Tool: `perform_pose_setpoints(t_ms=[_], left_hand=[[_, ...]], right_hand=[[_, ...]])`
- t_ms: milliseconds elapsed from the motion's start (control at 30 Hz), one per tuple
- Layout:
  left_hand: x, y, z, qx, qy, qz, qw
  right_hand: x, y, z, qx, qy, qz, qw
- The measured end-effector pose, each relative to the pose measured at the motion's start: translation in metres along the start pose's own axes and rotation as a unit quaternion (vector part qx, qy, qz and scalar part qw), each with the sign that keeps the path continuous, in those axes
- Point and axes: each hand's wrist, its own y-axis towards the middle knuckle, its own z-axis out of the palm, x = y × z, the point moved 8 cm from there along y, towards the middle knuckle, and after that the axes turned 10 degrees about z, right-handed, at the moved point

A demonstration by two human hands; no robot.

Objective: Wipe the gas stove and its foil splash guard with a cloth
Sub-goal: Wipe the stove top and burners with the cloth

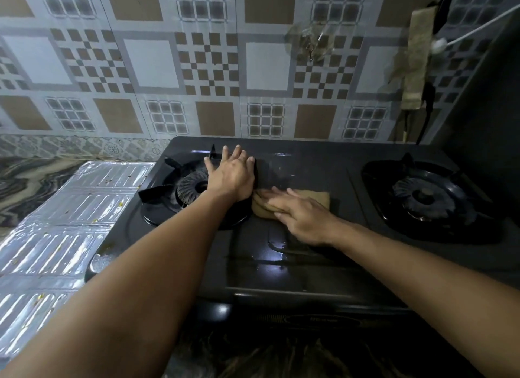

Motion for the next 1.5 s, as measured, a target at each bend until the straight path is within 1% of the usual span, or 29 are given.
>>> perform_pose_setpoints(t_ms=[167, 233, 300, 333, 367, 400, 467, 533, 600, 633, 667, 700, 733, 767, 800, 867, 900, 967, 1000, 1067, 1100, 1133, 1200, 1333, 1433, 1500], left_hand=[[-0.001, -0.001, 0.001, 0.017, 0.037, 0.010, 0.999], [0.000, 0.000, 0.000, 0.022, 0.050, 0.015, 0.998], [0.001, -0.001, 0.000, 0.031, 0.058, 0.011, 0.998], [0.001, -0.002, 0.001, 0.032, 0.060, 0.009, 0.998], [0.000, -0.002, 0.000, 0.030, 0.063, 0.009, 0.998], [-0.001, -0.003, 0.000, 0.029, 0.067, 0.009, 0.997], [-0.003, -0.003, -0.002, 0.029, 0.073, 0.008, 0.997], [-0.003, -0.003, -0.004, 0.034, 0.071, 0.003, 0.997], [-0.002, -0.004, -0.003, 0.040, 0.068, 0.000, 0.997], [-0.002, -0.004, -0.003, 0.041, 0.067, -0.001, 0.997], [-0.001, -0.004, -0.002, 0.041, 0.064, -0.003, 0.997], [-0.001, -0.004, -0.002, 0.039, 0.062, -0.005, 0.997], [-0.001, -0.004, -0.002, 0.035, 0.061, -0.006, 0.998], [-0.001, -0.003, -0.002, 0.030, 0.058, -0.006, 0.998], [-0.001, -0.003, -0.002, 0.027, 0.056, -0.006, 0.998], [0.001, -0.001, -0.001, 0.029, 0.055, -0.007, 0.998], [0.001, -0.001, 0.000, 0.032, 0.059, -0.005, 0.998], [0.002, -0.001, 0.002, 0.038, 0.061, -0.003, 0.997], [0.002, 0.000, 0.002, 0.039, 0.059, -0.003, 0.997], [0.001, -0.001, 0.003, 0.037, 0.052, -0.006, 0.998], [0.001, -0.002, 0.002, 0.035, 0.047, -0.007, 0.998], [0.000, -0.002, 0.002, 0.033, 0.043, -0.007, 0.999], [0.001, -0.001, 0.002, 0.029, 0.035, -0.010, 0.999], [0.000, 0.000, 0.005, 0.029, 0.008, -0.018, 0.999], [0.000, 0.001, 0.007, 0.029, -0.011, -0.018, 0.999], [0.001, 0.003, 0.007, 0.034, -0.011, -0.017, 0.999]], right_hand=[[0.010, -0.039, 0.007, 0.005, 0.009, -0.002, 1.000], [0.013, -0.056, 0.012, 0.035, 0.018, 0.001, 0.999], [0.014, -0.071, 0.015, 0.085, 0.081, 0.028, 0.993], [0.016, -0.079, 0.008, 0.091, 0.152, 0.061, 0.982], [0.013, -0.082, -0.006, 0.063, 0.243, 0.099, 0.963], [0.007, -0.082, -0.024, 0.012, 0.337, 0.130, 0.932], [-0.018, -0.082, -0.060, -0.083, 0.492, 0.183, 0.847], [-0.042, -0.082, -0.087, -0.136, 0.562, 0.238, 0.781], [-0.066, -0.082, -0.090, -0.148, 0.616, 0.296, 0.715], [-0.077, -0.082, -0.085, -0.155, 0.616, 0.330, 0.699], [-0.088, -0.086, -0.083, -0.175, 0.564, 0.367, 0.719], [-0.095, -0.092, -0.086, -0.203, 0.447, 0.399, 0.774], [-0.097, -0.098, -0.094, -0.241, 0.305, 0.414, 0.823], [-0.091, -0.103, -0.104, -0.287, 0.181, 0.401, 0.851], [-0.077, -0.108, -0.114, -0.324, 0.092, 0.369, 0.866], [-0.053, -0.112, -0.124, -0.366, 0.000, 0.295, 0.882], [-0.047, -0.110, -0.124, -0.366, -0.028, 0.271, 0.890], [-0.043, -0.097, -0.114, -0.314, -0.046, 0.241, 0.917], [-0.044, -0.088, -0.104, -0.266, -0.051, 0.233, 0.934], [-0.054, -0.071, -0.078, -0.141, -0.106, 0.224, 0.959], [-0.062, -0.066, -0.065, -0.086, -0.144, 0.220, 0.961], [-0.072, -0.063, -0.056, -0.054, -0.174, 0.215, 0.959], [-0.086, -0.060, -0.045, -0.045, -0.188, 0.206, 0.959], [-0.095, -0.058, -0.034, -0.070, -0.173, 0.218, 0.958], [-0.088, -0.048, -0.031, -0.078, -0.165, 0.236, 0.955], [-0.072, -0.039, -0.027, -0.082, -0.159, 0.218, 0.959]])
